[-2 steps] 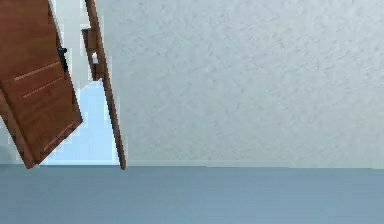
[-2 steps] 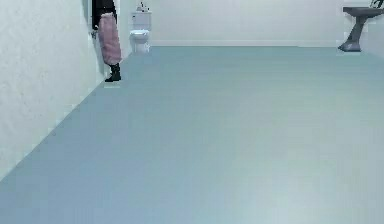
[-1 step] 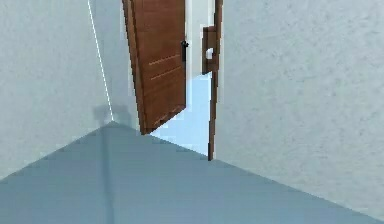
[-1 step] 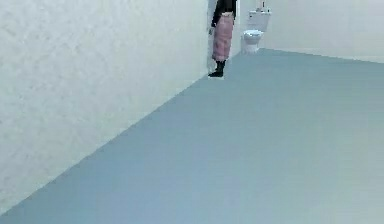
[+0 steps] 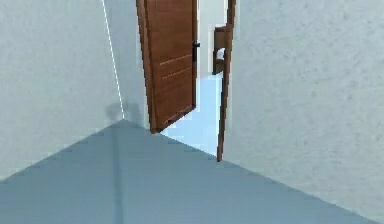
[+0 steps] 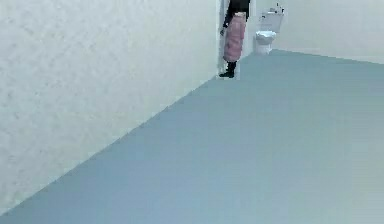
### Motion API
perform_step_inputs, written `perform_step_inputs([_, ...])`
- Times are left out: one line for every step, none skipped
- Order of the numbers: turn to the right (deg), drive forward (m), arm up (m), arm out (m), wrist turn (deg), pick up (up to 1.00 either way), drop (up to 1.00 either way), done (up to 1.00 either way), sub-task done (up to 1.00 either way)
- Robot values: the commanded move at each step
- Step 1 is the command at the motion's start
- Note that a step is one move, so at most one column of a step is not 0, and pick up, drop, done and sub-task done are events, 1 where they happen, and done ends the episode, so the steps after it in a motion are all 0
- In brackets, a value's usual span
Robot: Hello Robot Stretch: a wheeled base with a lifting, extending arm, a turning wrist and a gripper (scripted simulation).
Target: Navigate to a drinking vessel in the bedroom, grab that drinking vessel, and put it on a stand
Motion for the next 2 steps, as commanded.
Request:
perform_step_inputs([0.0,1.00,0.00,0.00,0.0,0.00,0.00,0.00,0.00])
perform_step_inputs([0.0,0.60,0.00,0.00,0.0,0.00,0.00,0.00,0.00])
